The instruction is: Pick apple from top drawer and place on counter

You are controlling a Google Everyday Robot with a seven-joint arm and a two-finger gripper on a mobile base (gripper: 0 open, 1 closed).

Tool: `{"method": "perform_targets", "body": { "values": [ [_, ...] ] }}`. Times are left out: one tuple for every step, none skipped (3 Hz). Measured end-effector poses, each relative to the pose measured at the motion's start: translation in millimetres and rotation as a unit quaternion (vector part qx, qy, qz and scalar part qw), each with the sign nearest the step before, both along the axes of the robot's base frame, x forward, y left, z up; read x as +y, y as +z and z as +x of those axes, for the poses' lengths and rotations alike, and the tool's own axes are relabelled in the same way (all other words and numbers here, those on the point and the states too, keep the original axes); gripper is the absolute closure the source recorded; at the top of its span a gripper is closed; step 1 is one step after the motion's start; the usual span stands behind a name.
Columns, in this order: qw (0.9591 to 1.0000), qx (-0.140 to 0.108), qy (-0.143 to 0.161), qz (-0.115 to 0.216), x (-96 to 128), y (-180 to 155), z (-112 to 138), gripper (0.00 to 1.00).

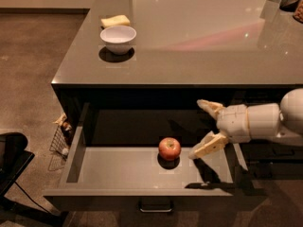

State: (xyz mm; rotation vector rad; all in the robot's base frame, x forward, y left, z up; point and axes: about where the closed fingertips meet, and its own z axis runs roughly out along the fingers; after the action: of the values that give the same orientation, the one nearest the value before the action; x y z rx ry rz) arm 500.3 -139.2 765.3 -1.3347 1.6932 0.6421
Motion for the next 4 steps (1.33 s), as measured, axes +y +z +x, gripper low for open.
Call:
{"method": "perform_targets", "body": {
  "values": [
    [0.9993, -0.003, 0.015, 0.034, 12.2, -17.8, 3.9, 0.0],
    [0.9995, 0.01, 0.025, 0.019, 26.4, -36.1, 3.7, 0.0],
    [0.9987, 0.036, 0.033, 0.015, 48.9, -88.0, 4.5, 0.0],
    [0.9982, 0.043, 0.036, 0.021, 66.2, -130.9, 15.3, 0.0]
  ]
}}
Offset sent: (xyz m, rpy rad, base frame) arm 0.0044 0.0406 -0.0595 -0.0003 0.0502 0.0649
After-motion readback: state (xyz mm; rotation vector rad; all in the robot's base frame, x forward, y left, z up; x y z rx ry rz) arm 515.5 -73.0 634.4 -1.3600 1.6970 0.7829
